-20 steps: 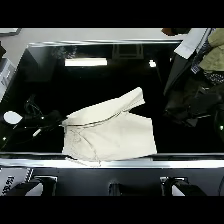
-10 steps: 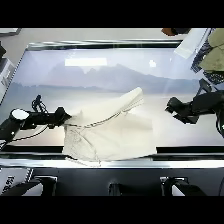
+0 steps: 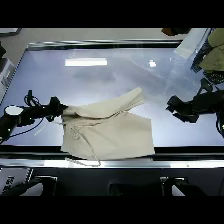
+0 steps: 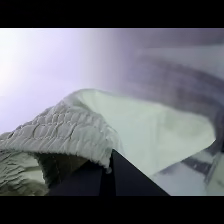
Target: Fold the clothes and pants, and hang the long-sleeved shirts on hangers.
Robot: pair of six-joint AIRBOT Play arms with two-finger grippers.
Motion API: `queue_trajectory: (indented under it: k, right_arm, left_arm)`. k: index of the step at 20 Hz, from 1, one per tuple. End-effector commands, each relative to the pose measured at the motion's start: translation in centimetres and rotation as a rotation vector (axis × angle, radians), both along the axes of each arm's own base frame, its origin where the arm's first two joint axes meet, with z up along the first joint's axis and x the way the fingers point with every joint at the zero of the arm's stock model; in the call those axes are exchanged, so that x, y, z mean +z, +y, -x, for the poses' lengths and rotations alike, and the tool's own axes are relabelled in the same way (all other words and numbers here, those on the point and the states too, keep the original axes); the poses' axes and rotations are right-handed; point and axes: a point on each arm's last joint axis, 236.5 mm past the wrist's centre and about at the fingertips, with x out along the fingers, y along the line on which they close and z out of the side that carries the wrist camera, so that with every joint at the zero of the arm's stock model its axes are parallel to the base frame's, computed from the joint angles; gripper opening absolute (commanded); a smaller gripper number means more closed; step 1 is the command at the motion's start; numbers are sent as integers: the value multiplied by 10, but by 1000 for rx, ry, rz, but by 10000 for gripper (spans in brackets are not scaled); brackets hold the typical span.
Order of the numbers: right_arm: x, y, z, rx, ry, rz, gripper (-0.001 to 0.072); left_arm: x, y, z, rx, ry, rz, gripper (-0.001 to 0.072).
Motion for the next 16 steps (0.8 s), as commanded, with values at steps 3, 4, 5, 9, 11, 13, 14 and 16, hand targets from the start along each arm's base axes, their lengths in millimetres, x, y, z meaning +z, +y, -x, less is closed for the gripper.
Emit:
queue_trajectory:
  k: [3,4,5,9,11,13,14,16]
  right_arm:
    - [1,1,-3,-20,-8,-12,401]
    - [1,1,-3,-20,-8,-12,401]
    - [1,1,-2,-19,-6,-12,401]
    - [1,1,-2,-19,-6,-13,403]
    - [1,1,-2,-19,-7,-13,425]
    - [2,1,-3,-19,-9,-14,425]
    - [2,1,-3,-20,-9,-14,425]
    - [4,5,-6,-31,-19,-39,485]
  left_arm:
    - [-9,35,-37,367,86,220,17]
    - [-15,38,-42,425,117,274,17]
    - [-20,38,-45,473,148,329,17]
    - [-40,36,-56,606,253,518,19]
    - [-41,40,-59,637,256,547,106]
    - [-39,57,-62,657,225,528,185]
    - [-39,67,-62,662,207,513,185]
    - [-35,88,-61,661,168,483,185]
